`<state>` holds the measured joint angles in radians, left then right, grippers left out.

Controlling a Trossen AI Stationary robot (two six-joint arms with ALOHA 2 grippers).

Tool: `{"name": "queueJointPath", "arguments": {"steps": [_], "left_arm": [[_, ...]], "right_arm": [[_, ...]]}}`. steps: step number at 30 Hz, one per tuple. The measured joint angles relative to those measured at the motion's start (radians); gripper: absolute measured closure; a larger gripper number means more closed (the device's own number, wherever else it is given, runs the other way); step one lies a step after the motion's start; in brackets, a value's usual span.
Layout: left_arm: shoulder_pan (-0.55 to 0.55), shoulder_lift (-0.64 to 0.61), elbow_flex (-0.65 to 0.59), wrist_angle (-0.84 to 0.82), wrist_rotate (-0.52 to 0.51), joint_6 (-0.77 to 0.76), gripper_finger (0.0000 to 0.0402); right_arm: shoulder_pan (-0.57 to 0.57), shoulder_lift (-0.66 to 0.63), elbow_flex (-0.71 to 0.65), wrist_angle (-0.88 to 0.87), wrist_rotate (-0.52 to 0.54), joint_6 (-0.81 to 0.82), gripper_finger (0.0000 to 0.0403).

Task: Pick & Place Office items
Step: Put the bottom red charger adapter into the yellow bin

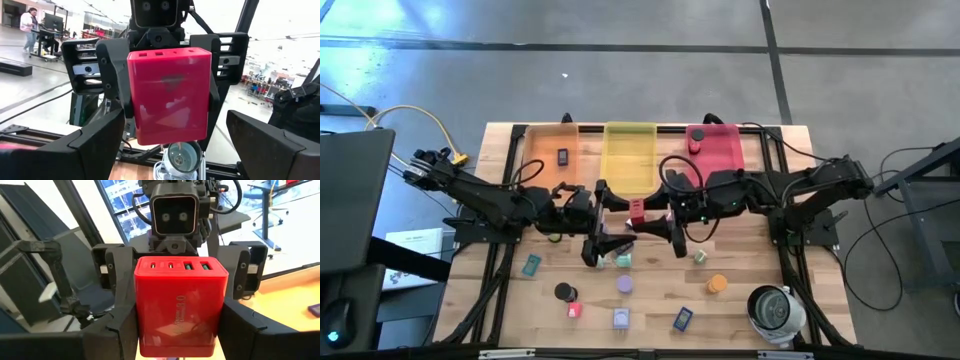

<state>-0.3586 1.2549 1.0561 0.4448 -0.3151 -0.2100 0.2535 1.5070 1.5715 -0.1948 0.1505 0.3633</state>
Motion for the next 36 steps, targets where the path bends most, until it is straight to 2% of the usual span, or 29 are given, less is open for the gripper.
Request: {"name": "queueJointPath", "arguments": {"steps": [22,26,31,36], "left_arm": [[0.051,0.036,0.002,0.017,0.005,-0.045,0.0059],[0.06,0.046,0.002,0.023,0.022,-0.046,0.0059],[0.091,0.069,0.002,0.034,0.101,-0.094,0.0059],[0.108,0.069,0.002,0.034,0.115,-0.095,0.0072]], "right_arm": [[-0.002,0.006,0.0,-0.016,0.008,-0.046,0.0208],[-0.002,0.006,0.0,-0.033,0.004,-0.045,0.0208],[-0.001,0.006,0.0,-0.049,0.004,-0.043,0.0208],[-0.002,0.006,0.0,-0.054,0.005,-0.042,0.0208]]}}
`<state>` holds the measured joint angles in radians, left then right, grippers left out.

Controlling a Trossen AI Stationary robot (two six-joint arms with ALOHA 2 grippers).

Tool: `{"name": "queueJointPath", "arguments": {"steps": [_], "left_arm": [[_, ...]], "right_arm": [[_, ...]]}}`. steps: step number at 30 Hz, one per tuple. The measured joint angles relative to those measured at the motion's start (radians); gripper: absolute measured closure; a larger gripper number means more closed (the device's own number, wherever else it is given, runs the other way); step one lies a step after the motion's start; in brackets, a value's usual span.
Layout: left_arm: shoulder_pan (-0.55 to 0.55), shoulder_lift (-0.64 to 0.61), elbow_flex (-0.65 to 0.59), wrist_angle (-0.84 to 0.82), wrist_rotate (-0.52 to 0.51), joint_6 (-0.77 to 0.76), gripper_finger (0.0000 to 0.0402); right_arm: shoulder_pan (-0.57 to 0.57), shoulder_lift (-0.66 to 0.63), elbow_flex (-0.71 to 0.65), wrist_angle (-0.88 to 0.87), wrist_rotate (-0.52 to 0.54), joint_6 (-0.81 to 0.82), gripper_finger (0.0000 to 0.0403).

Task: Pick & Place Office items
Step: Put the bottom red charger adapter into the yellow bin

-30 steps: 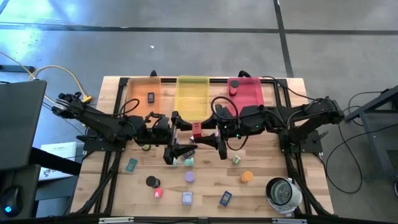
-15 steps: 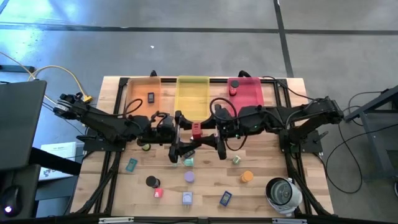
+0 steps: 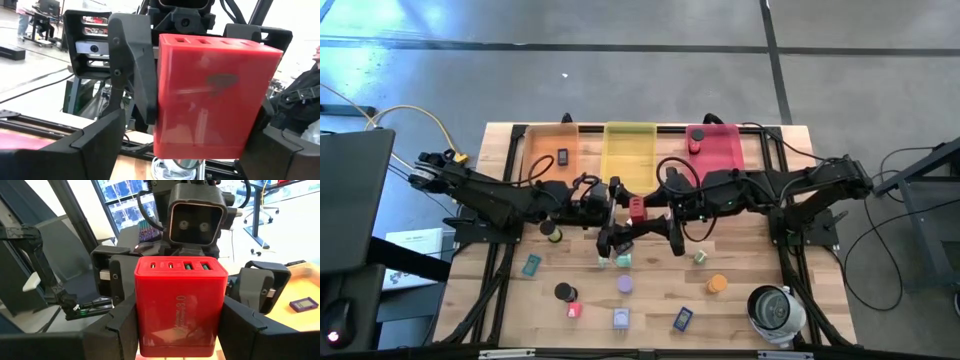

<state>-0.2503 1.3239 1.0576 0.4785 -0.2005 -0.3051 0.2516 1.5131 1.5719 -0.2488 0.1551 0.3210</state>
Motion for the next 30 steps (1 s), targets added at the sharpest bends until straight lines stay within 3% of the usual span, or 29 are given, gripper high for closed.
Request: {"name": "queueJointPath", "arguments": {"steps": [12,22,26,30], "left_arm": [[0.0,0.0,-0.002,0.001,-0.001,0.003,0.0198],[-0.003,0.0,-0.002,-0.011,-0.005,-0.006,0.0198],[-0.004,0.0,-0.002,-0.013,0.008,-0.001,0.0198],[-0.001,-0.007,-0.002,-0.039,0.085,-0.09,0.0198]], "right_arm": [[-0.006,0.0,0.0,-0.029,0.003,0.013,0.0208],[-0.025,0.0,0.002,-0.061,-0.041,0.039,0.0205],[-0.026,-0.003,0.001,-0.061,-0.049,0.022,0.011],[-0.026,-0.008,0.0,-0.065,-0.118,-0.026,0.0021]]}}
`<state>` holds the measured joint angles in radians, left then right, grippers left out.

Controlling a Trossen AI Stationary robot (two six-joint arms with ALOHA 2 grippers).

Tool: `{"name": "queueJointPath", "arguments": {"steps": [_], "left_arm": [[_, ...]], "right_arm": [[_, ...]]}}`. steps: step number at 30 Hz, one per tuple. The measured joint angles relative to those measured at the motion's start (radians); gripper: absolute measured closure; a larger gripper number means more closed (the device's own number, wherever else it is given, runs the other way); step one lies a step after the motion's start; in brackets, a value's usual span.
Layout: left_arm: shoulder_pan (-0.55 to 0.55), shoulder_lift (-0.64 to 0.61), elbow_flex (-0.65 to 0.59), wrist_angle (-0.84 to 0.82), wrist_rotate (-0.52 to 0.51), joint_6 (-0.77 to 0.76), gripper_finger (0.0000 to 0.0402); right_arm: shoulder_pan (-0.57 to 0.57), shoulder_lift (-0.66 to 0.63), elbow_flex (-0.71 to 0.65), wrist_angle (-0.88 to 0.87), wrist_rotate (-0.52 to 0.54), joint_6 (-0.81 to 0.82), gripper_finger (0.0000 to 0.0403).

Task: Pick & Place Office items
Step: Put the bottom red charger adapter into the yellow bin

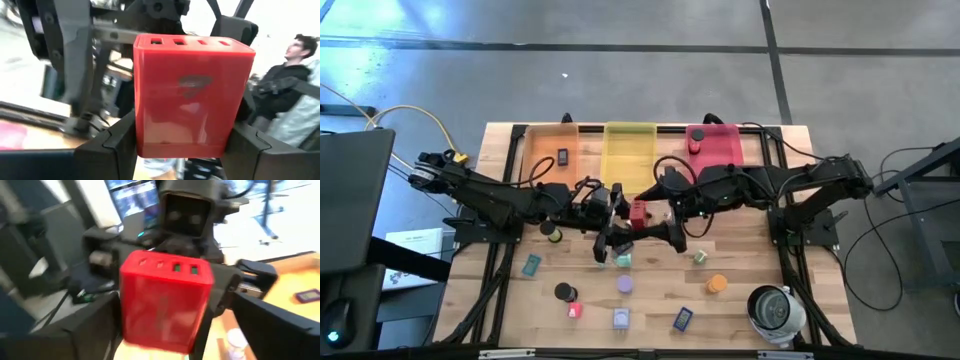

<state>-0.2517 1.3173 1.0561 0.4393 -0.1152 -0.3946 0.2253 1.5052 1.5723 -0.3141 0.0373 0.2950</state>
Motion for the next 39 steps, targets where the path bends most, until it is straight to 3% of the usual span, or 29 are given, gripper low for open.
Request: {"name": "queueJointPath", "arguments": {"steps": [4,9,16,23,32,39], "left_arm": [[0.015,-0.018,0.001,-0.032,0.036,-0.051,0.0198],[0.023,-0.043,0.001,-0.098,0.017,-0.084,0.0198],[0.124,-0.099,0.002,-0.386,0.016,-0.284,0.0198],[0.271,-0.108,0.002,-0.513,0.082,-0.337,0.0198],[0.577,-0.088,0.002,-0.732,0.198,-0.388,0.0198],[0.745,0.016,0.002,-0.742,0.279,-0.368,0.0198]], "right_arm": [[-0.002,-0.011,-0.001,-0.043,-0.008,-0.013,0.0036],[-0.002,-0.058,-0.002,-0.194,0.118,0.038,0.007],[0.038,-0.113,-0.001,-0.342,0.221,0.128,0.0082],[0.104,-0.11,-0.001,-0.439,0.309,0.214,0.0082],[0.141,-0.106,-0.001,-0.5,0.374,0.288,0.0082],[0.142,-0.106,-0.001,-0.5,0.402,0.288,0.0082]]}}
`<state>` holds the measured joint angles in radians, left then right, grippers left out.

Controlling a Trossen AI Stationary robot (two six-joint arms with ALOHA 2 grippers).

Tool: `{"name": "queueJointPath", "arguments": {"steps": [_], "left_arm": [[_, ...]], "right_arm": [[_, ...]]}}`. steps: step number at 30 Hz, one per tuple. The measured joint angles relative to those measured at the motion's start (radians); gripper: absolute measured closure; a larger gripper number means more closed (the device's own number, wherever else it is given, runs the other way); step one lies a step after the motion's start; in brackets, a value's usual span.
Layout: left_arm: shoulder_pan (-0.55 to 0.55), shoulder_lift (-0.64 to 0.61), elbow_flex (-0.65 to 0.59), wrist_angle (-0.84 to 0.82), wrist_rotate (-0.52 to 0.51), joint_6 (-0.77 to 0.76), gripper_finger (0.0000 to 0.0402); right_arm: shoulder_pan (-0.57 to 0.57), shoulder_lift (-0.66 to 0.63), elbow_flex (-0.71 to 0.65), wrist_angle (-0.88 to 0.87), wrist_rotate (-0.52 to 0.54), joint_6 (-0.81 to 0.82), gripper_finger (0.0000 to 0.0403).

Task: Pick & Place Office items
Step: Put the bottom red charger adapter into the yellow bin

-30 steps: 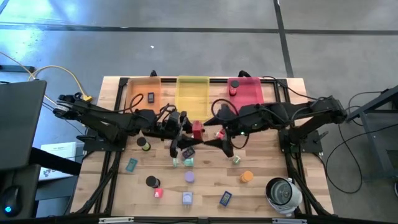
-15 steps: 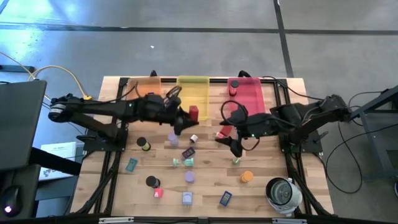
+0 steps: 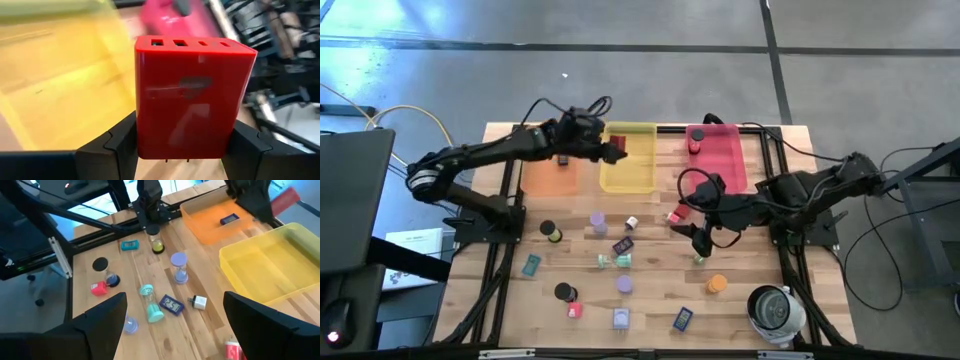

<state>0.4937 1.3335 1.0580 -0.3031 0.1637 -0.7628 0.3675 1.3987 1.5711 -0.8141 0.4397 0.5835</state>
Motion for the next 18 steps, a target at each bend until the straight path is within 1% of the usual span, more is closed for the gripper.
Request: {"name": "queueJointPath", "arguments": {"steps": [3,7,11,14,18], "left_arm": [[0.047,0.076,0.0,0.001,0.013,0.031,0.0198],[0.096,0.201,0.005,-0.03,0.066,0.07,0.0198],[0.115,0.298,0.06,-0.108,0.087,0.133,0.0198],[0.113,0.344,0.13,-0.21,0.055,0.211,0.0198],[0.091,0.38,0.274,-0.355,-0.036,0.345,0.0198]], "right_arm": [[-0.01,0.0,0.0,0.0,0.0,0.0,0.0082],[-0.023,0.0,0.0,0.001,0.004,0.0,0.0082],[-0.025,0.0,0.0,0.0,0.004,0.007,0.0082],[-0.029,0.0,0.0,-0.001,0.004,0.008,0.0082],[-0.033,0.0,0.0,-0.002,0.004,0.008,0.0082]]}}
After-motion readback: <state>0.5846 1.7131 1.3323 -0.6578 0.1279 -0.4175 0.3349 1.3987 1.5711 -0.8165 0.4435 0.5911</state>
